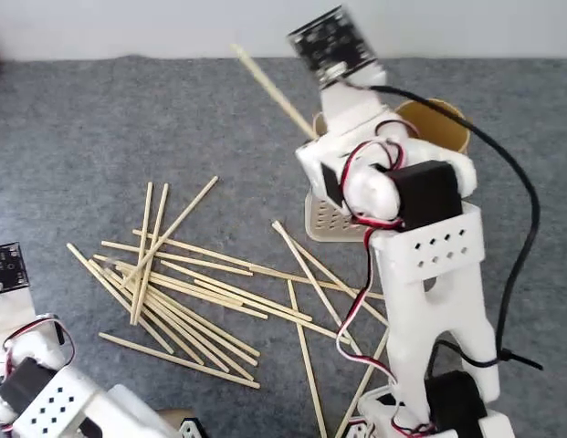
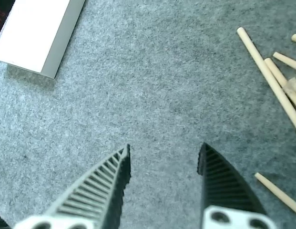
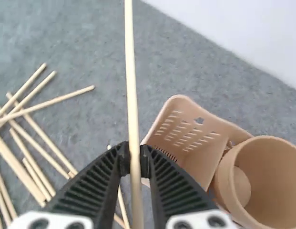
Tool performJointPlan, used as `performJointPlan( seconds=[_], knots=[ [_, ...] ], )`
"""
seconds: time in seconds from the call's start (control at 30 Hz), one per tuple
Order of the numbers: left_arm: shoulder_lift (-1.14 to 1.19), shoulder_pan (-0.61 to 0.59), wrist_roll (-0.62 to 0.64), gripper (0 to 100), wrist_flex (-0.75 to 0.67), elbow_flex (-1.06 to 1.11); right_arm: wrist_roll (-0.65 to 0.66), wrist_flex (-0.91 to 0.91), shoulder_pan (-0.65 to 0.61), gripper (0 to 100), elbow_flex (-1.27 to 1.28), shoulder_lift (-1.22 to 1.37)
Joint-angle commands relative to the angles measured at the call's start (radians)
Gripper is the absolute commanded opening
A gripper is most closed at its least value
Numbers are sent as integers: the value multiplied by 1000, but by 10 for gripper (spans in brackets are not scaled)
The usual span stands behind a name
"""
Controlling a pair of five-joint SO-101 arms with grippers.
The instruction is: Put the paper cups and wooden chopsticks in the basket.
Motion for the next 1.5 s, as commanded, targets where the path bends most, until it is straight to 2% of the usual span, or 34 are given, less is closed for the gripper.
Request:
performJointPlan(
  seconds=[0.0, 0.27, 0.47, 0.63, 0.8, 1.07, 1.47],
  knots=[
    [-12, 0, -8, 223, -18, -7, -21, -39, 38, 9, 2, -44],
    [-12, 0, -8, 223, -18, -7, 66, 165, 53, 9, -2, -111],
    [-12, 3, -8, 222, -14, -7, 153, 294, 186, 9, 2, -223],
    [-12, 3, -8, 222, -14, -7, 247, 297, 338, 9, 101, -300],
    [-12, 5, -8, 222, -14, -7, 362, 297, 412, 9, 261, -420],
    [-12, 6, -8, 222, -14, -7, 508, 295, 429, 9, 443, -587],
    [-12, 6, -8, 222, -14, -7, 624, 263, 430, 12, 446, -460]
  ],
)
